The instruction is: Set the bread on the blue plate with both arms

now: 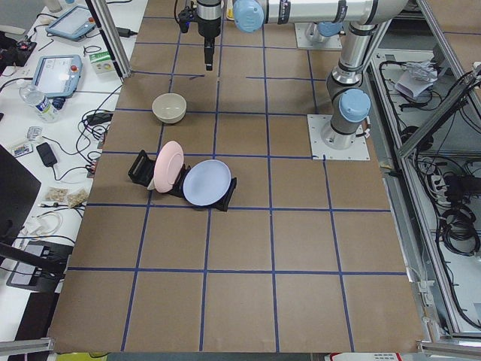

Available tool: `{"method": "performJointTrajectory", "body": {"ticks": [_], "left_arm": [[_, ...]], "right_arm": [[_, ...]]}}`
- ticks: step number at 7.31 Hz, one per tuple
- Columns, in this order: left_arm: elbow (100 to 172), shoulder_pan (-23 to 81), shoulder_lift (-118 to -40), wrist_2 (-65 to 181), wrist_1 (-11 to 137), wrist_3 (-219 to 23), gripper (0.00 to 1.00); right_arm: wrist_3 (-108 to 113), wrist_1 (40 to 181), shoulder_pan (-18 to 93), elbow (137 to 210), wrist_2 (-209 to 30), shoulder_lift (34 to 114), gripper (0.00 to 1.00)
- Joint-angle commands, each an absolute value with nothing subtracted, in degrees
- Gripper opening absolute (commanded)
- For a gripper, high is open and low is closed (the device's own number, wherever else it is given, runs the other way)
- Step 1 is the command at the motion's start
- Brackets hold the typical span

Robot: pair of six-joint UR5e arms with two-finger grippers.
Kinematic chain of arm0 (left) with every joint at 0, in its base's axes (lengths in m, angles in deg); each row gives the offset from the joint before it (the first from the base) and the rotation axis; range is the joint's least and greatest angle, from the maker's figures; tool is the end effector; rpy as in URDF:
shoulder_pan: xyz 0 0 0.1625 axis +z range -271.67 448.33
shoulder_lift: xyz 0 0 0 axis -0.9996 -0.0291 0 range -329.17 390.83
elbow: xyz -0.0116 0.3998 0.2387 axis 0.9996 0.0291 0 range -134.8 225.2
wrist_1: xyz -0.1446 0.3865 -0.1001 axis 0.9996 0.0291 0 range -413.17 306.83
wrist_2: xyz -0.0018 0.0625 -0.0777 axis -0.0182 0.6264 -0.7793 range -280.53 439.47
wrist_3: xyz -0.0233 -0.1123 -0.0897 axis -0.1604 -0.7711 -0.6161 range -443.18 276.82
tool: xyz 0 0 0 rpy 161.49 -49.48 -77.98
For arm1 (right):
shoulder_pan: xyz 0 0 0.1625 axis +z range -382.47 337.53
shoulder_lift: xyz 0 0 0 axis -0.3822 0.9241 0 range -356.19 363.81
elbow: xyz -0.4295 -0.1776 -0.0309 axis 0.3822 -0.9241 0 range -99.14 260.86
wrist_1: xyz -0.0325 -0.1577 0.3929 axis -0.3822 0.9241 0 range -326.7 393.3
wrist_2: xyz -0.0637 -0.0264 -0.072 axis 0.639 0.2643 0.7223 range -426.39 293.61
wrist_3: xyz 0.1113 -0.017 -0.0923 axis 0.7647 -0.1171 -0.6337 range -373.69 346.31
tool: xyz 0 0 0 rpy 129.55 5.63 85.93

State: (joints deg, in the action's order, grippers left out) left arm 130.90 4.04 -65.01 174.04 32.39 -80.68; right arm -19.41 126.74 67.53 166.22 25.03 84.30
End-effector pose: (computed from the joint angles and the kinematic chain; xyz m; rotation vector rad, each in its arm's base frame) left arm -0.0657 -0.5667 0.4751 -0.0888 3.0564 -0.0684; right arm 0.1296 -0.5747 0.4398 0.1561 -3.1138 -0.0407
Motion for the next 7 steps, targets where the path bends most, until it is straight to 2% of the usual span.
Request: {"method": "performJointTrajectory", "body": {"ticks": [1,4,5,7], "left_arm": [[131.24,7.1,-65.15,175.45,32.61,-80.72,1.0],[130.01,2.84,-66.29,173.95,32.43,-80.72,1.0],[130.01,-1.62,-66.38,174.65,32.0,-81.15,1.0],[130.27,-3.08,-65.95,174.65,31.46,-81.24,1.0]], "right_arm": [[-20.1,126.99,67.18,166.64,25.62,84.4,1.0],[-24.82,126.2,61.05,168.3,25.72,84.58,1.0],[-27.46,127.16,58.15,171.97,25.98,85.62,1.0],[-34.38,134.67,49.73,181.18,25.8,87.39,1.0]]}}
